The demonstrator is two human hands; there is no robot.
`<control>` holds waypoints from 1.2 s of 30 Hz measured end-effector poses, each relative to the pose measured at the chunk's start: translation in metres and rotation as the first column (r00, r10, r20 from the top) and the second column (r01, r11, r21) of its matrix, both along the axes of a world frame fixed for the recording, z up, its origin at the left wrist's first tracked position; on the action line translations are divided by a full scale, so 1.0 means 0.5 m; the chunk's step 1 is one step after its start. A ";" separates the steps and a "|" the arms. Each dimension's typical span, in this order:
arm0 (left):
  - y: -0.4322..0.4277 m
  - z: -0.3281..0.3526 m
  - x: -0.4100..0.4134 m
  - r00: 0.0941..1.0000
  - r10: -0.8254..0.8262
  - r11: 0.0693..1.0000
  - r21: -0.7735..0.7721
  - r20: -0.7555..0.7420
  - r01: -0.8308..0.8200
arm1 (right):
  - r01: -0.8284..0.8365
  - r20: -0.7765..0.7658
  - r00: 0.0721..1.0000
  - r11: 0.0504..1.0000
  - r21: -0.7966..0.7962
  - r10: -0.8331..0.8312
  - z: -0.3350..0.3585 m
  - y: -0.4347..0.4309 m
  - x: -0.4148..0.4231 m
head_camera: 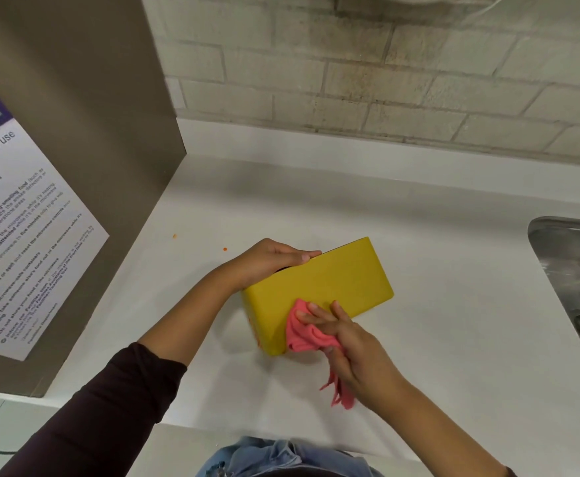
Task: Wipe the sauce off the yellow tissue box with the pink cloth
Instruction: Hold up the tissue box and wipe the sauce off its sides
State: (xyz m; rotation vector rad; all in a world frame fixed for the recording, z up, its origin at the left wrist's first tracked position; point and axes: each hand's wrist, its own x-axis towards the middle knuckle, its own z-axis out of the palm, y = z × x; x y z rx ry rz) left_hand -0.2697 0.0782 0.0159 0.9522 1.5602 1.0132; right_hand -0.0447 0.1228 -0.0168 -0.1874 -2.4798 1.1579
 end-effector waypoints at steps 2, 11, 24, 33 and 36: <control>0.001 0.001 0.002 1.000 0.010 1.000 0.001 0.006 -0.010 | 0.033 -0.010 0.999 0.999 0.018 -0.033 0.002 -0.017 -0.016; -0.004 0.000 0.003 1.000 -0.012 1.000 0.001 -0.026 0.012 | -0.213 0.075 0.976 0.967 0.138 0.205 -0.009 -0.033 0.009; -0.003 0.006 0.002 0.999 0.011 1.000 -0.025 -0.038 -0.012 | -0.209 0.062 0.977 0.965 0.156 0.202 0.001 -0.049 0.006; -0.004 0.013 0.000 0.999 0.038 0.998 -0.043 -0.019 -0.039 | -0.250 0.256 0.952 0.913 0.322 0.170 -0.036 -0.024 0.062; -0.004 0.013 -0.001 0.999 0.040 0.998 -0.050 -0.018 -0.041 | 0.101 0.346 0.935 0.994 -0.051 -0.077 -0.040 -0.004 0.100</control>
